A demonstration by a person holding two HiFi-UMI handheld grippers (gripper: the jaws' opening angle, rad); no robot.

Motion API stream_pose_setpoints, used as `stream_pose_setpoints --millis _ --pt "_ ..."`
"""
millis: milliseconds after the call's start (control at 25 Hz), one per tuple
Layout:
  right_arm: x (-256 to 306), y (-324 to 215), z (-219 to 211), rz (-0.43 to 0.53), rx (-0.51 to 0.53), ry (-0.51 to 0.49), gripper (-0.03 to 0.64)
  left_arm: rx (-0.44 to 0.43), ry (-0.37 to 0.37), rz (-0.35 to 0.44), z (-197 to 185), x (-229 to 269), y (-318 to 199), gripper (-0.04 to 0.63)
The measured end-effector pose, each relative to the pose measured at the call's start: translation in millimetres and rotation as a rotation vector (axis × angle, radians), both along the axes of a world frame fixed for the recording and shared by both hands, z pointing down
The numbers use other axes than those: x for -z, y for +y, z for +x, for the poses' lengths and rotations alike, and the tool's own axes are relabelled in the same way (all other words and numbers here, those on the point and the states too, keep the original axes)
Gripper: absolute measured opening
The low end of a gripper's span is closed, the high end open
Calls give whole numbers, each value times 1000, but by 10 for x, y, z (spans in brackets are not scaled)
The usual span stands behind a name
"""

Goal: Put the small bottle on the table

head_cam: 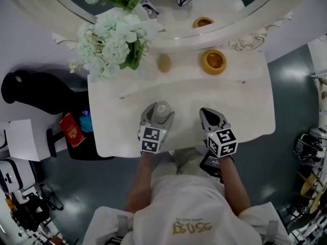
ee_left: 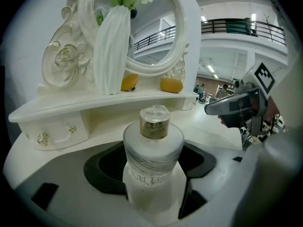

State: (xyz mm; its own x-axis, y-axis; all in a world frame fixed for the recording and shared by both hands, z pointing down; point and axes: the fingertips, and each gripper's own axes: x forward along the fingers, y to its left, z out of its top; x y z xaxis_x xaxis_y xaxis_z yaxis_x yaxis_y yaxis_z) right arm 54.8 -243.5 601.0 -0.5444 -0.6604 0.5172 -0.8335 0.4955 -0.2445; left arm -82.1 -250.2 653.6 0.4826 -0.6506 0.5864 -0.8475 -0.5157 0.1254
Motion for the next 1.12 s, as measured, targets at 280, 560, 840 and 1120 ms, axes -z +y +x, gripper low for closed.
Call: stream_pose_setpoints --millis 280,560,840,1120 --pt "-2 -40 14 -1 -7 3 13 -39 -35 23 63 -15 -18 345" --pt "79 -20 16 15 -16 -6 12 -53 -51 19 70 -31 -2 347" --pt "234 55 71 50 -40 -12 14 -42 -42 7 55 -49 2 379" --pt "429 196 150 95 -58 -20 12 13 -13 -65 -89 -56 155 414"
